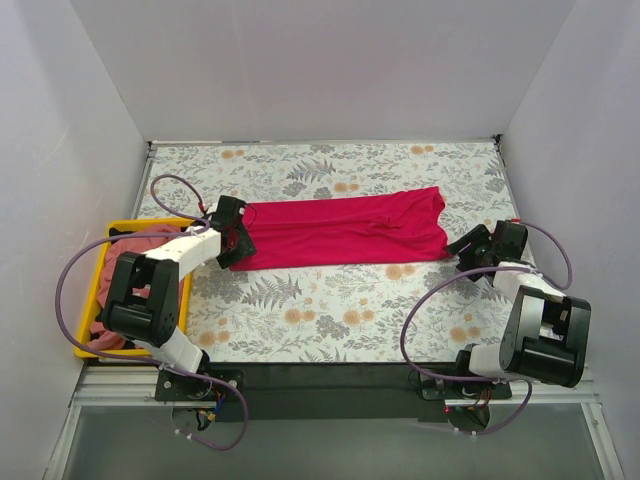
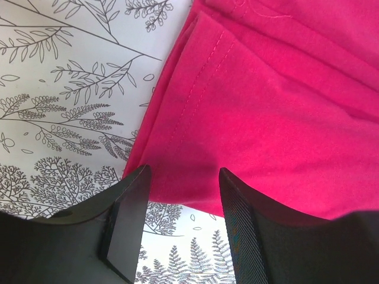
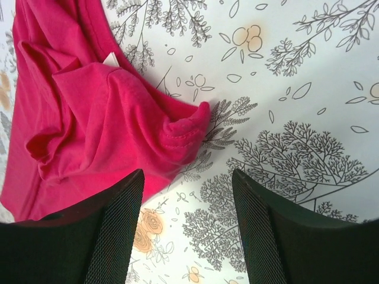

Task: Fold and stack the t-shirts
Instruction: Fold the tshirt

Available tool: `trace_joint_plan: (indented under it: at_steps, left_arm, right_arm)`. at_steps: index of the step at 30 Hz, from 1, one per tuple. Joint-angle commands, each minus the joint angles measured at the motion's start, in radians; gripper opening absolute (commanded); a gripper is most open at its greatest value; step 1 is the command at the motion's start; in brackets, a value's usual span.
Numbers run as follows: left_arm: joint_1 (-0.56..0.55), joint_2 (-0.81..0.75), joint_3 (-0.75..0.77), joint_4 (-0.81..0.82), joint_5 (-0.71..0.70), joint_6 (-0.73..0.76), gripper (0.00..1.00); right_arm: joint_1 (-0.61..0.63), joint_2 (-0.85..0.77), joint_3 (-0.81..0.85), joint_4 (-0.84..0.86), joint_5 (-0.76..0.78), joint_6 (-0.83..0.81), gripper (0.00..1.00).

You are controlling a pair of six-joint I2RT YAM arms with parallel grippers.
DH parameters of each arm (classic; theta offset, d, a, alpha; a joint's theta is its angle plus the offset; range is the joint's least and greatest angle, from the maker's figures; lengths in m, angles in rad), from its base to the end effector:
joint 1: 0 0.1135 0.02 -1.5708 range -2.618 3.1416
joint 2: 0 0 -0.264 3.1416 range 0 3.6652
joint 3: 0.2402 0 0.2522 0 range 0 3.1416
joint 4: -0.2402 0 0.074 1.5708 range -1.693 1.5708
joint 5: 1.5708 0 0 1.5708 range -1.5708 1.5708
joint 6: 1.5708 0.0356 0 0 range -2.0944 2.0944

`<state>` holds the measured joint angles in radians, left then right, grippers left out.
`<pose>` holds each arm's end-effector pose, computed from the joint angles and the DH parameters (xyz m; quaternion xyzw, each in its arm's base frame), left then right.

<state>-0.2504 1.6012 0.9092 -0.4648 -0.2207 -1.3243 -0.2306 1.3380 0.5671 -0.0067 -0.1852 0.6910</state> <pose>0.2913 -0.0665 0.1677 -0.5170 0.8242 -0.0687 0.2205 0.2490 -0.0517 0.1663 0.3764 0.8385 0.1708 0.3550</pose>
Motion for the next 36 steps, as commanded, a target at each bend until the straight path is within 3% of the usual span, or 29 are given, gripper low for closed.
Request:
trace_joint_plan:
  at_steps: [1,6,9,13,15,19,30,36]
  left_arm:
    - [0.005,0.005,-0.007,0.002,-0.011,-0.003,0.48]
    - [0.007,0.012,-0.01,-0.02,-0.023,-0.006,0.48]
    - [0.007,0.02,-0.016,-0.038,-0.04,-0.007,0.48]
    - [0.007,0.02,-0.032,-0.048,-0.049,-0.016,0.48]
    - [0.01,0.025,-0.038,-0.06,-0.057,-0.022,0.46]
    - [0.028,0.034,-0.049,-0.089,-0.059,-0.027,0.43]
    - [0.046,-0.095,-0.168,-0.161,0.049,-0.082,0.39]
    - [0.046,-0.093,-0.207,-0.164,0.063,-0.096,0.39]
  right_arm:
    - [-0.015,0.029,-0.033,0.154,-0.046,0.088,0.67]
    - [-0.022,0.075,-0.068,0.22,-0.048,0.123,0.64]
    - [-0.036,0.104,-0.081,0.252,-0.034,0.131,0.58]
    - [-0.073,0.13,-0.092,0.277,-0.022,0.116,0.32]
    - [-0.101,0.139,-0.093,0.283,-0.025,0.101,0.25]
    - [-0.139,0.159,-0.064,0.281,-0.054,0.029,0.02]
    - [-0.185,0.128,-0.052,0.208,-0.086,-0.122,0.01]
    - [-0.194,0.121,-0.021,0.182,-0.109,-0.169,0.13]
